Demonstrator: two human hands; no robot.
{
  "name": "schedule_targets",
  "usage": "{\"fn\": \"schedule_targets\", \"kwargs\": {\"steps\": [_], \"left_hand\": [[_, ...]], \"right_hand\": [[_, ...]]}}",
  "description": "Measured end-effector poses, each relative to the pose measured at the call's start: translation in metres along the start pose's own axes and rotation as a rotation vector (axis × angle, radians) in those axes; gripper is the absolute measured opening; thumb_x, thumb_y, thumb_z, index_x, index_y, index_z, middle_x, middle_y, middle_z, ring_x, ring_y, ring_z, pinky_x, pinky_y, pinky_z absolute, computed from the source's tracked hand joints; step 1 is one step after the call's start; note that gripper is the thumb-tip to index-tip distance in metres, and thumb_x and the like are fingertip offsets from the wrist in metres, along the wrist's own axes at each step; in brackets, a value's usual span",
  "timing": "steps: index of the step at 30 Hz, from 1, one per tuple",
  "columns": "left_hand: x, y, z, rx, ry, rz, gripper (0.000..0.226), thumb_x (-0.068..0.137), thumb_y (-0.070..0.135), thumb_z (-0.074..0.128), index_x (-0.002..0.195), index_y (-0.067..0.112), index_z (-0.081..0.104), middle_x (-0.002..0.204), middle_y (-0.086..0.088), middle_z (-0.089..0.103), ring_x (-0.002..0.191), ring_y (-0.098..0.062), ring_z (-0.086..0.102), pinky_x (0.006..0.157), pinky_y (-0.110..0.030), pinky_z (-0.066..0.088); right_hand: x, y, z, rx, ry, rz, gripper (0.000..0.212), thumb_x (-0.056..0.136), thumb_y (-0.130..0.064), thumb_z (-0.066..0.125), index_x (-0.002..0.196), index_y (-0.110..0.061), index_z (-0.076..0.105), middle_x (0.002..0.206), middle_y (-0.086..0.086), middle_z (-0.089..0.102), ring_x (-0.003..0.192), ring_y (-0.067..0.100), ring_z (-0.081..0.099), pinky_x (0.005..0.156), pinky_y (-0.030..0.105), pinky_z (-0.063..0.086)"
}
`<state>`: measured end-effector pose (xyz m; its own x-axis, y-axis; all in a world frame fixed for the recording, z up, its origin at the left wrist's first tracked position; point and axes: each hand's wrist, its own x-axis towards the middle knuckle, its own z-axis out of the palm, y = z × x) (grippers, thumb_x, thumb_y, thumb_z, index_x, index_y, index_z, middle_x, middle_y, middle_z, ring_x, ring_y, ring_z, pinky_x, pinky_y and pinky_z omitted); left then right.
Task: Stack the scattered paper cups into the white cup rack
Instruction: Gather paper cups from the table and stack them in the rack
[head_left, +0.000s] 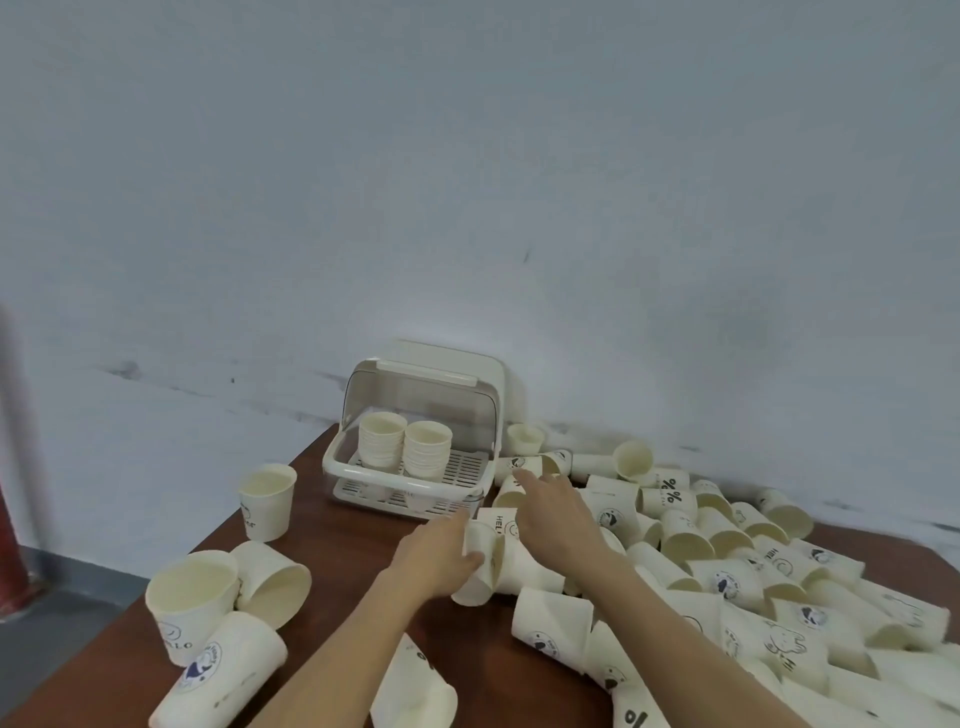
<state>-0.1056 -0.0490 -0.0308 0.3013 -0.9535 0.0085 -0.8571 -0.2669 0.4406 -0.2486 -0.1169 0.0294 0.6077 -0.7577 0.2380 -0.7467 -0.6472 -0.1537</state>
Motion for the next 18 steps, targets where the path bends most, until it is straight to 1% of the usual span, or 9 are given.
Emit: {"fn": "schedule_targets", "kwargs": {"steps": [2,5,8,9,11,13,15,16,18], "left_hand": [[0.005,0.003,0.007,0.015,-0.025,-0.023,0.068,0.087,0.049,0.055,0.145,0.03,0.025,0.134,-0.001,0.053,0.121,-0.025,0.051,0.094,-0.041,0.044],[0.01,0.006,0.009,0.01,-0.072,-0.038,0.082,0.084,0.053,0.055,0.15,0.034,0.01,0.137,-0.003,0.051,0.123,-0.027,0.05,0.097,-0.042,0.043],[0.013,0.005,0.006,0.03,-0.143,-0.058,0.086,0.084,0.053,0.053,0.151,0.037,0.001,0.14,-0.005,0.049,0.124,-0.027,0.049,0.097,-0.041,0.042],[0.012,0.005,0.005,0.039,-0.156,-0.062,0.084,0.084,0.053,0.052,0.151,0.037,0.004,0.139,-0.005,0.049,0.124,-0.028,0.049,0.097,-0.041,0.041],[0.011,0.003,0.003,0.044,-0.159,-0.063,0.078,0.083,0.052,0.053,0.149,0.035,0.016,0.135,-0.004,0.051,0.121,-0.027,0.05,0.096,-0.041,0.041],[0.011,0.001,0.001,0.02,-0.136,-0.066,0.074,0.08,0.051,0.056,0.145,0.031,0.026,0.132,-0.002,0.053,0.118,-0.025,0.052,0.093,-0.04,0.043],[0.01,-0.002,-0.001,-0.009,-0.094,-0.07,0.069,0.079,0.048,0.06,0.138,0.028,0.031,0.127,0.0,0.056,0.113,-0.023,0.054,0.088,-0.038,0.045],[0.01,-0.003,-0.002,-0.023,-0.069,-0.067,0.061,0.08,0.046,0.06,0.132,0.027,0.035,0.123,0.0,0.058,0.11,-0.022,0.055,0.085,-0.037,0.046],[0.009,-0.009,-0.006,-0.045,-0.013,-0.071,0.036,0.085,0.039,0.056,0.115,0.025,0.041,0.11,0.0,0.06,0.099,-0.021,0.056,0.082,-0.038,0.048]], "right_hand": [[-0.004,0.008,0.0,-0.016,-0.016,0.001,0.049,0.089,-0.009,0.041,0.137,-0.016,0.041,0.117,0.012,0.056,0.113,0.031,0.045,0.093,0.041,0.041],[-0.008,0.019,0.0,-0.027,-0.015,0.017,0.045,0.09,-0.009,0.04,0.135,-0.015,0.042,0.116,0.011,0.056,0.111,0.031,0.044,0.09,0.041,0.042],[-0.01,0.026,0.0,-0.021,-0.018,0.017,0.046,0.09,-0.008,0.04,0.135,-0.015,0.042,0.117,0.01,0.057,0.109,0.031,0.044,0.091,0.042,0.043],[-0.01,0.027,0.0,-0.018,-0.015,0.016,0.045,0.09,-0.008,0.04,0.135,-0.015,0.042,0.117,0.01,0.057,0.109,0.031,0.044,0.091,0.042,0.043],[-0.01,0.027,0.0,-0.025,-0.01,0.017,0.044,0.091,-0.009,0.041,0.134,-0.014,0.043,0.116,0.009,0.057,0.108,0.03,0.045,0.089,0.041,0.042],[-0.01,0.024,0.0,-0.033,-0.008,0.016,0.042,0.091,-0.01,0.041,0.133,-0.014,0.043,0.115,0.01,0.057,0.108,0.03,0.045,0.087,0.039,0.041],[-0.012,0.022,0.0,-0.029,-0.013,0.019,0.04,0.092,-0.01,0.04,0.132,-0.013,0.044,0.115,0.011,0.056,0.11,0.031,0.045,0.087,0.04,0.04],[-0.012,0.022,0.001,-0.03,-0.014,0.017,0.04,0.092,-0.01,0.04,0.132,-0.013,0.044,0.115,0.011,0.056,0.111,0.031,0.045,0.087,0.04,0.04],[-0.013,0.021,0.0,-0.035,-0.011,0.012,0.039,0.092,-0.011,0.04,0.131,-0.013,0.044,0.114,0.012,0.057,0.11,0.031,0.045,0.086,0.039,0.04]]}}
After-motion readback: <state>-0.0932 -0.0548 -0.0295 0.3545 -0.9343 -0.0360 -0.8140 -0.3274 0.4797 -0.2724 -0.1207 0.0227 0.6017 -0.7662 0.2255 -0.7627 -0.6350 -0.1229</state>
